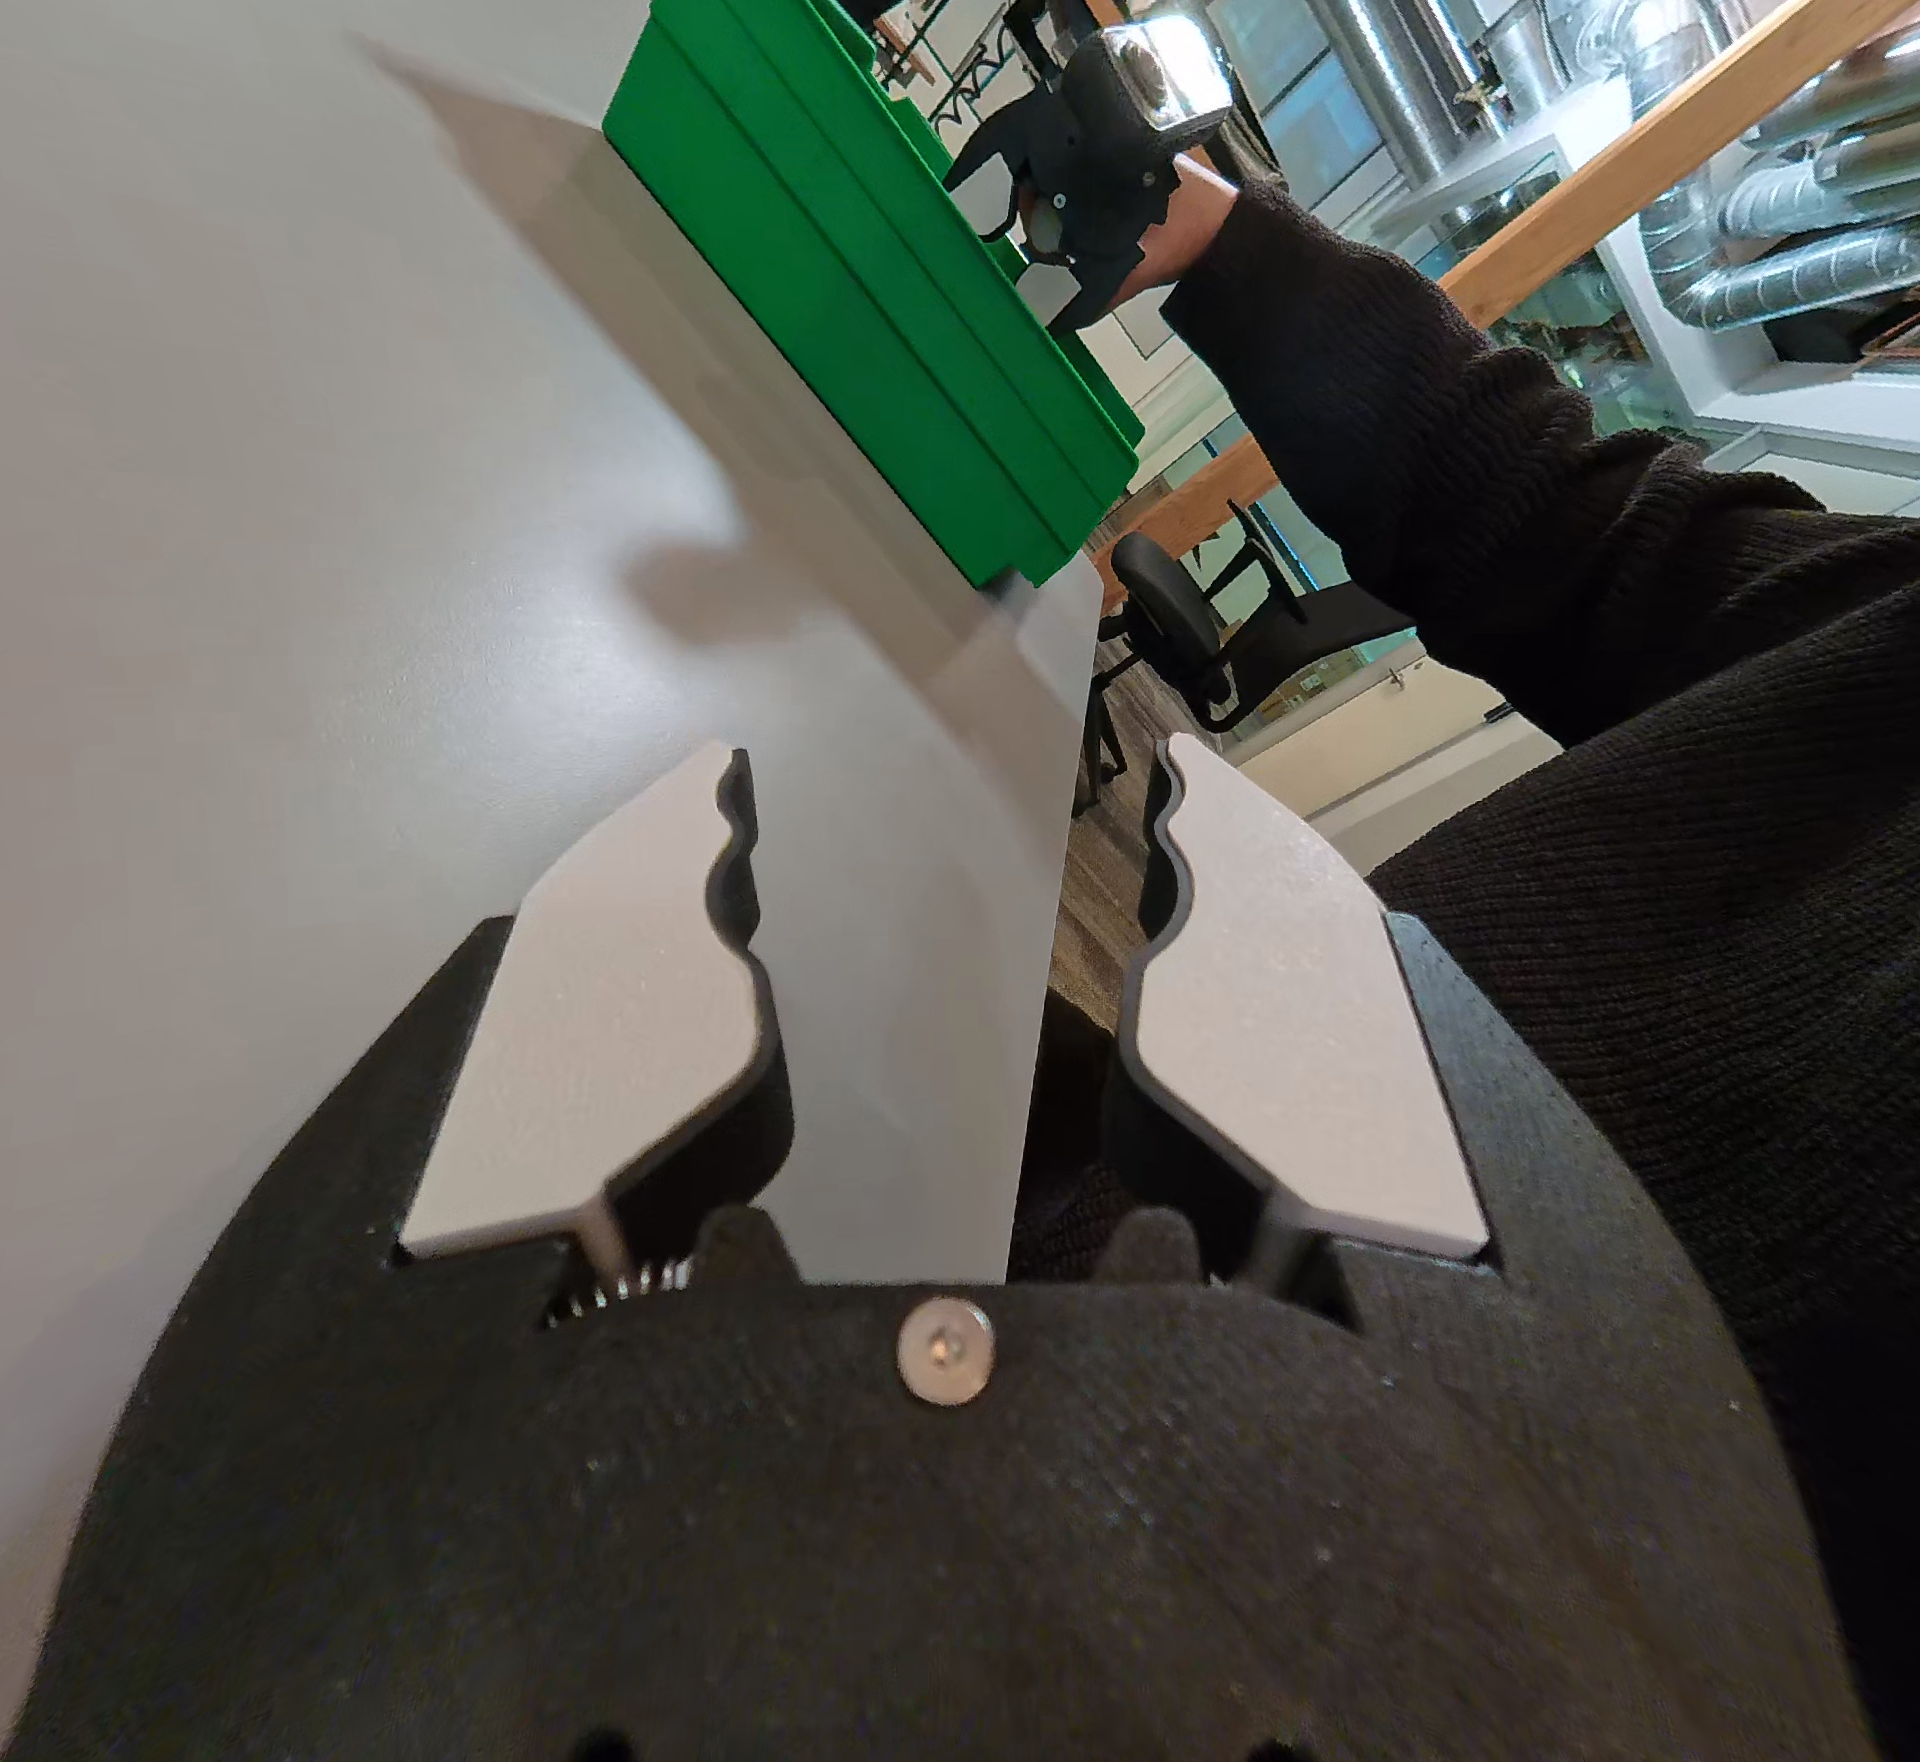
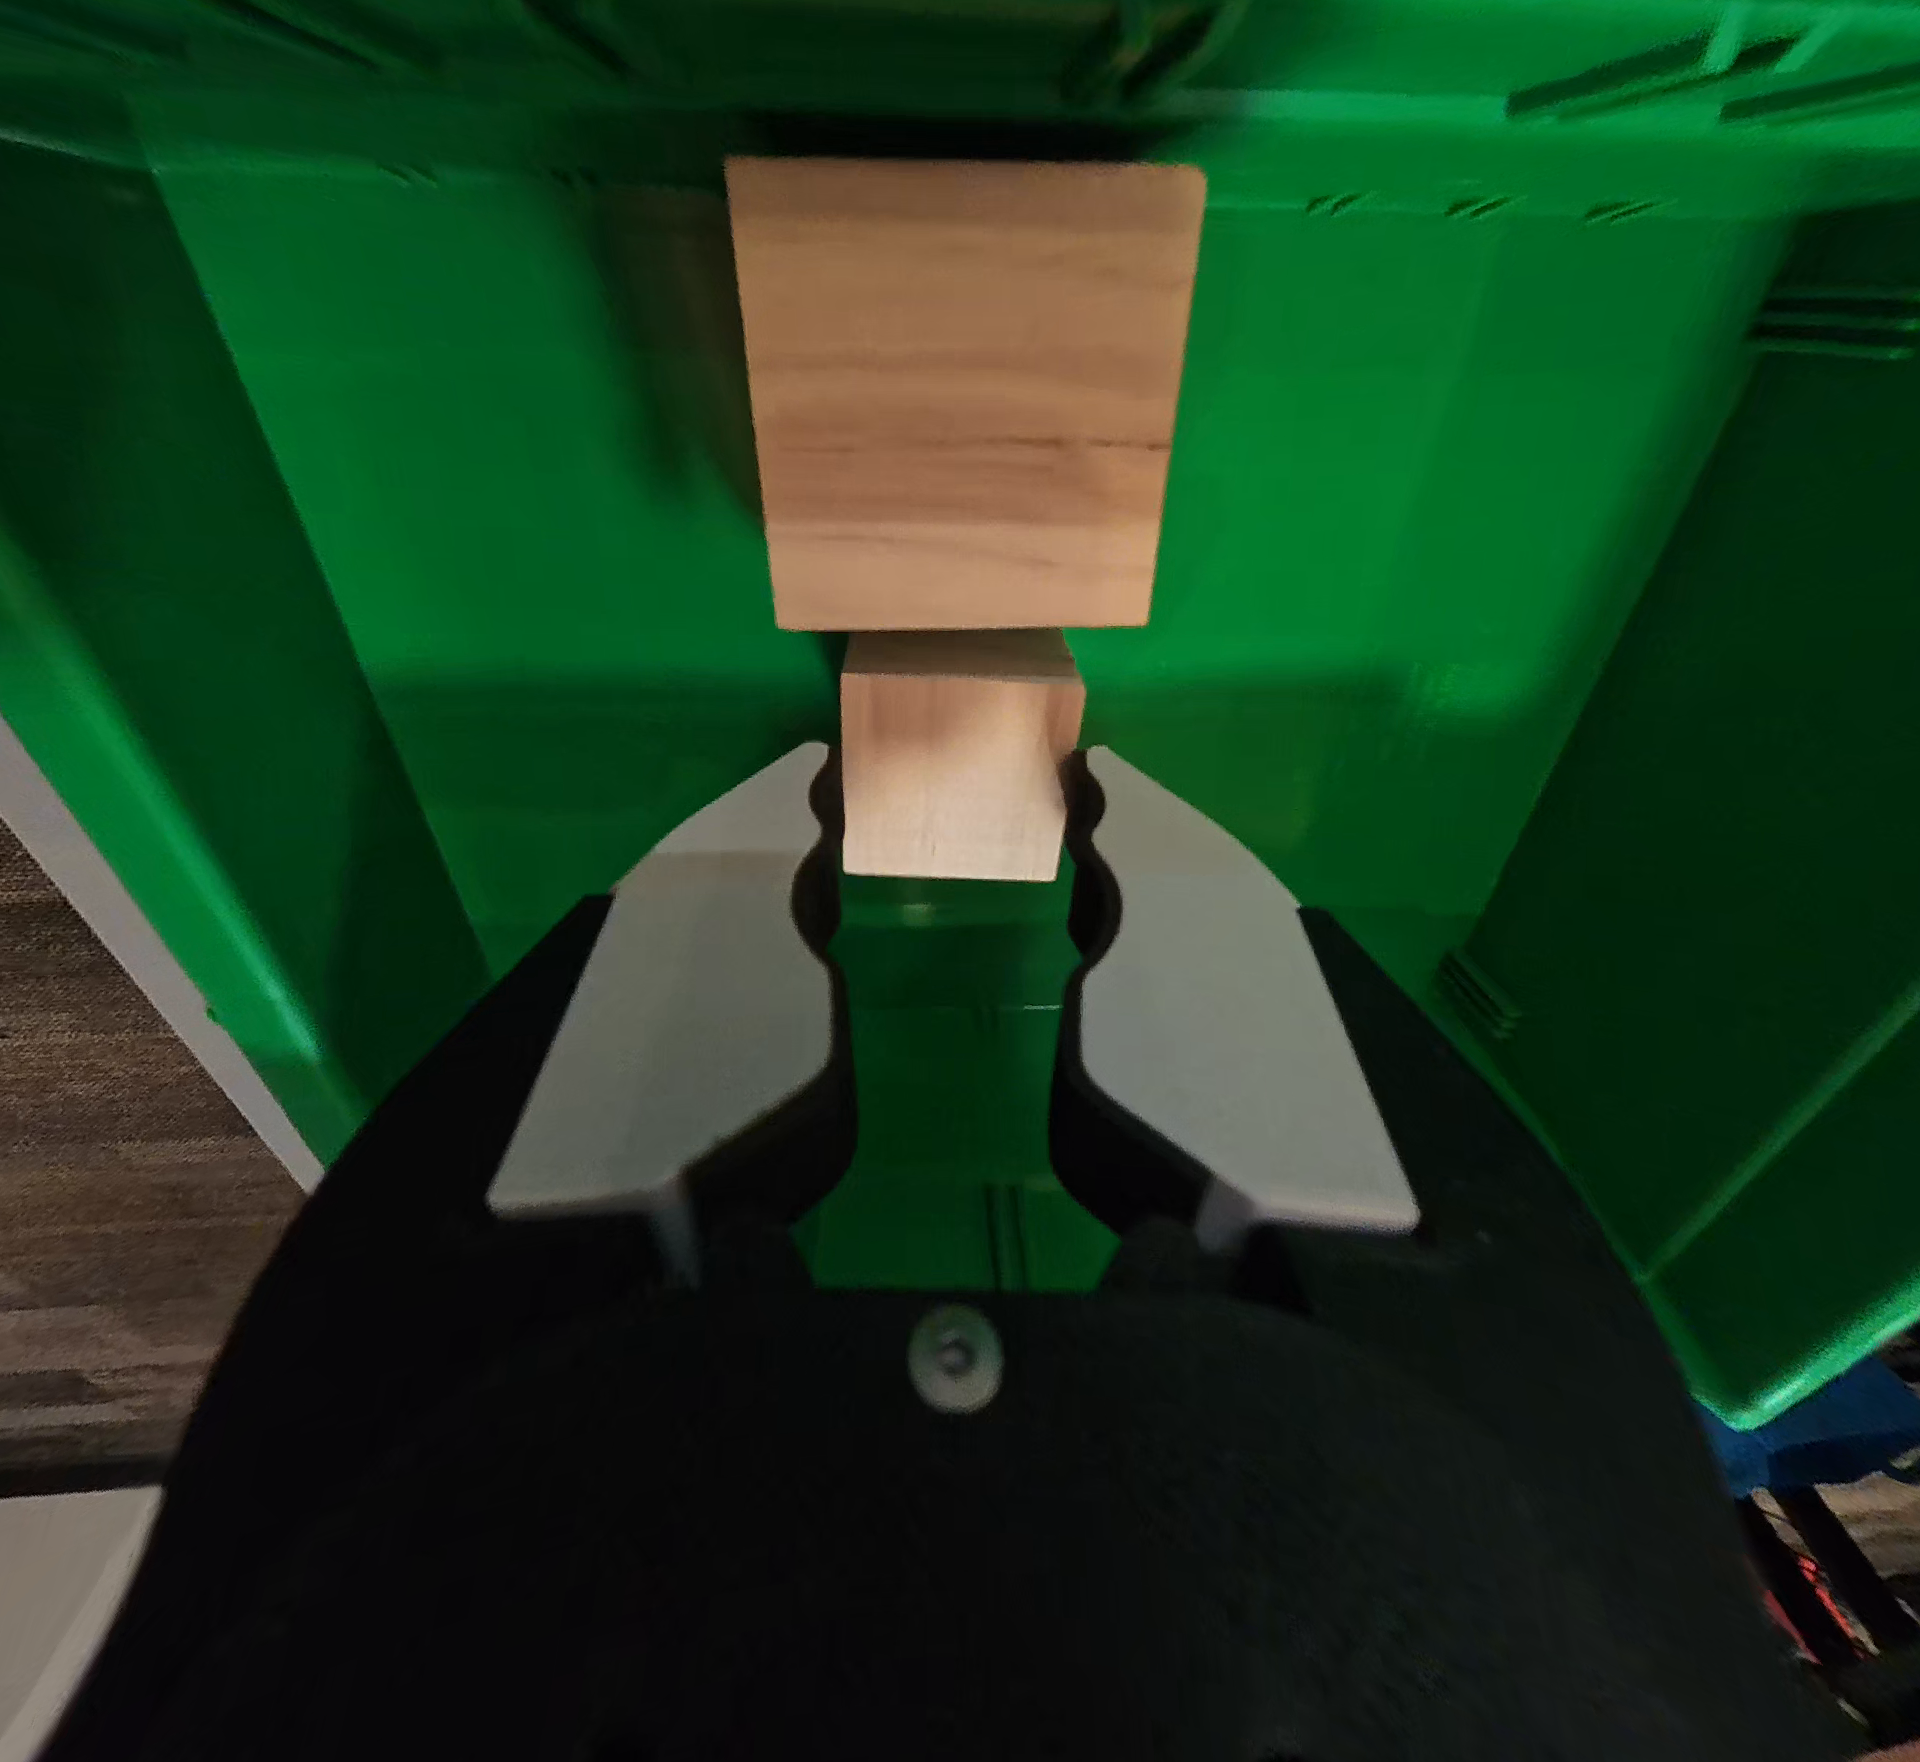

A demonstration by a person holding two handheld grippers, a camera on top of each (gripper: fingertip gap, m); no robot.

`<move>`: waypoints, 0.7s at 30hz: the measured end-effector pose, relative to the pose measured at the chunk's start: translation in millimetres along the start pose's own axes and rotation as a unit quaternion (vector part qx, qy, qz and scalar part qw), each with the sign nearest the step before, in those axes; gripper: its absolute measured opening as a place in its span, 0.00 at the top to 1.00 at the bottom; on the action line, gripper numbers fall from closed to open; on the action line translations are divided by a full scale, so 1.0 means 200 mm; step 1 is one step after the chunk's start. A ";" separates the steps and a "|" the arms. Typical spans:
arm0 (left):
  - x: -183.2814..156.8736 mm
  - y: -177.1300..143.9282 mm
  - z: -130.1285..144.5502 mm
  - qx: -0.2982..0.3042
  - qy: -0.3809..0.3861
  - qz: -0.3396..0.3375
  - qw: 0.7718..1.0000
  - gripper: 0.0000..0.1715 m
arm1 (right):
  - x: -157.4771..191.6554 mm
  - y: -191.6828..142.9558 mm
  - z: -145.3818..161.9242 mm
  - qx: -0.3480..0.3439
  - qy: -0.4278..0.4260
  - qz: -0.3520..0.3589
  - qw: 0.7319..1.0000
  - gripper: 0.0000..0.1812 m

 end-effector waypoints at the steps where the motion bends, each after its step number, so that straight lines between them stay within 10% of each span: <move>1: 0.00 0.00 0.00 0.000 0.000 0.000 1.000 0.58 | 0.00 0.00 0.00 0.003 -0.001 0.001 1.000 0.77; 21: 0.00 -0.01 0.01 0.008 -0.009 0.007 1.000 0.59 | 0.00 0.00 0.00 0.006 0.010 0.002 1.000 0.77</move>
Point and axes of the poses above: each gripper's, where its closed fingertips meet, y out along the fingers, z out of its underside, x = y × z across the jaws, the point moved 1 cm from there along -y, back along the fingers, and after that the axes turned 12 degrees about -z, right-handed, at the moved point
